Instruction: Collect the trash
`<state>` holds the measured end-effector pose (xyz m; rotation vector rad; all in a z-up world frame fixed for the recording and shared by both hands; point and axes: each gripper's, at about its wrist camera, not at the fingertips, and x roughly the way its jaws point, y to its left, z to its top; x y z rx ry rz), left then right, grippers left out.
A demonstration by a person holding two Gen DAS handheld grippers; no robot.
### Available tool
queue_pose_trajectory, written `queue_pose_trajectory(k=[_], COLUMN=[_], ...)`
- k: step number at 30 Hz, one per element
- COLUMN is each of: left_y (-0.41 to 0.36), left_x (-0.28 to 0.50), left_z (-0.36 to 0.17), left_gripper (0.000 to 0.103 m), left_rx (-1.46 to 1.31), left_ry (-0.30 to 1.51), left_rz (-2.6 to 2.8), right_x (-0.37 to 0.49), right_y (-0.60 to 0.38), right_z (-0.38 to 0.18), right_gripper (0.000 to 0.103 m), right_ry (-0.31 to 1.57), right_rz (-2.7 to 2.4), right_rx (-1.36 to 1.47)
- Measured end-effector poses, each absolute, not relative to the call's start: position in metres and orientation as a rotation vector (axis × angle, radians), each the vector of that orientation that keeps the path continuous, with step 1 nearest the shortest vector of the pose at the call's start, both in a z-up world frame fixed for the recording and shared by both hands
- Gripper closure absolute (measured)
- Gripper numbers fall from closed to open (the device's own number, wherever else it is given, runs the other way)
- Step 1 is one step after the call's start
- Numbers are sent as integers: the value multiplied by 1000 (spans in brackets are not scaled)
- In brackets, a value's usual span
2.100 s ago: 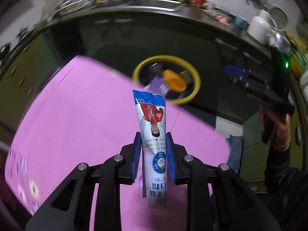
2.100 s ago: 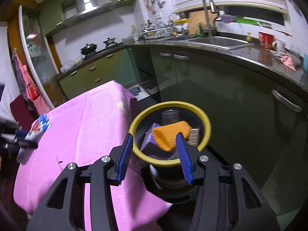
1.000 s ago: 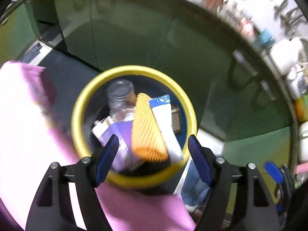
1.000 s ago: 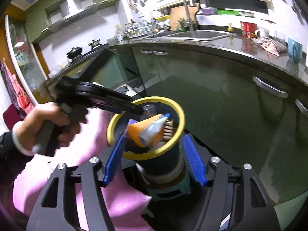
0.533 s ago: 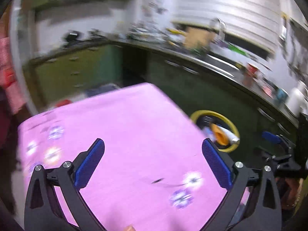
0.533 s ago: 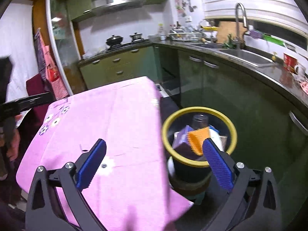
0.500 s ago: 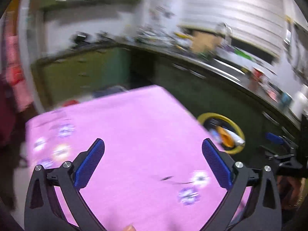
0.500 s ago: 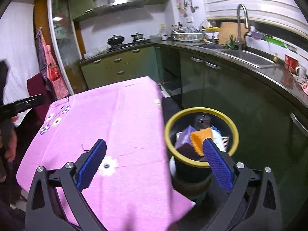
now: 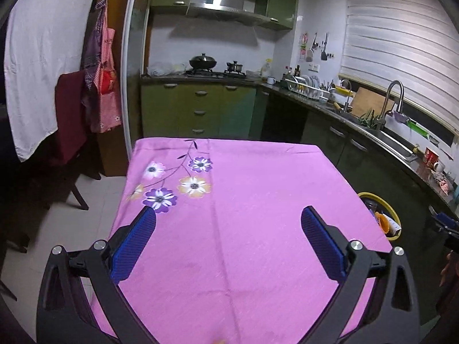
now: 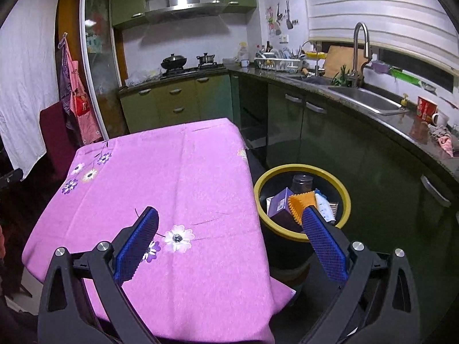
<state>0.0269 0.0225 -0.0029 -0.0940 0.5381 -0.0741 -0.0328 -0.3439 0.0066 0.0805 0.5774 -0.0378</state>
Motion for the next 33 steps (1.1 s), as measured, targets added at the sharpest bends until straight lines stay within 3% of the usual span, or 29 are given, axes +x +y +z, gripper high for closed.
queue_pose_trajectory(k=[33], left_y=[11], left_x=[-5], left_z=[7], left_gripper=[6], left_rx=[-52], left_ry=[508], left_rz=[-125], right_x=[-69], right_y=[-349], right_z=[18], right_gripper=[5], right_ry=[520], right_rz=[-77], right_rx=[73])
